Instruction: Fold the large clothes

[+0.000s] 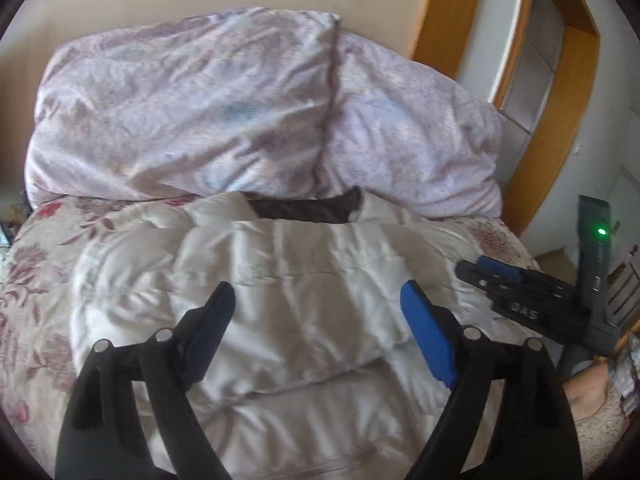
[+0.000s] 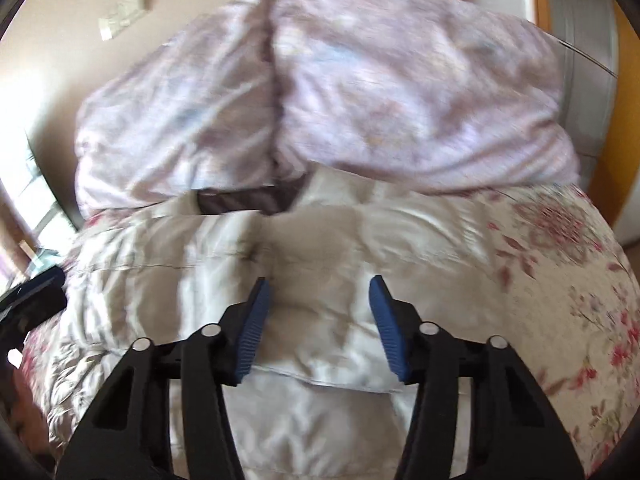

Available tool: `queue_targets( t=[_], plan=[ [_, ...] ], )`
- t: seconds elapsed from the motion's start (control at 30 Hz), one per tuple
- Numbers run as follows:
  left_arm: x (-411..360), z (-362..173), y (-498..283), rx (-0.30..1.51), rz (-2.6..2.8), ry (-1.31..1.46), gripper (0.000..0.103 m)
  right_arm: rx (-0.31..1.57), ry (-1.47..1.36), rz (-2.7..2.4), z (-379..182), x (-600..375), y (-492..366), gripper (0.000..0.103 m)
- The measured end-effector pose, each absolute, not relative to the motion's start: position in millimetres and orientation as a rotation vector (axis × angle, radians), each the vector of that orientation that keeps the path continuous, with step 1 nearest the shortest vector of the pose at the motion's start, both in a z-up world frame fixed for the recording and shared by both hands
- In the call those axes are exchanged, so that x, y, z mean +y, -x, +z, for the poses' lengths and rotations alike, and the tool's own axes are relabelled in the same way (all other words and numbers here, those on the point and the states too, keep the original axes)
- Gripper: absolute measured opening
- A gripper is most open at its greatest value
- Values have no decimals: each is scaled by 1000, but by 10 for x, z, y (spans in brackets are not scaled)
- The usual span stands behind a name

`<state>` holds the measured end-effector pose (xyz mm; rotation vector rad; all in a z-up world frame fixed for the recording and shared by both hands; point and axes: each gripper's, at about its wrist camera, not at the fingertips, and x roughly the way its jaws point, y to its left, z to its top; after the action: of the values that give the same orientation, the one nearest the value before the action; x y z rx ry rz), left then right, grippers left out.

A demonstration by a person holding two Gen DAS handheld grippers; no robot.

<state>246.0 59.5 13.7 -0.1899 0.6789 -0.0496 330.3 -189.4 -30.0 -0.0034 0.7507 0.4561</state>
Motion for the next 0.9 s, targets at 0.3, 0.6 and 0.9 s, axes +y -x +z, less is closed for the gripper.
queue_targets(
  t=[0.3, 0.6, 0.9],
  plan=[
    [1428, -176, -2545, 728, 223, 132, 84, 760, 146, 595, -563, -1113, -3396, 34],
    [1590, -730, -2785, 822, 265, 95, 88, 854, 154, 571, -1023, -1166, -3567, 32],
    [1646, -952, -2903, 857, 263, 112, 97, 866, 53, 622, -1129, -1274, -3669, 32]
  ],
)
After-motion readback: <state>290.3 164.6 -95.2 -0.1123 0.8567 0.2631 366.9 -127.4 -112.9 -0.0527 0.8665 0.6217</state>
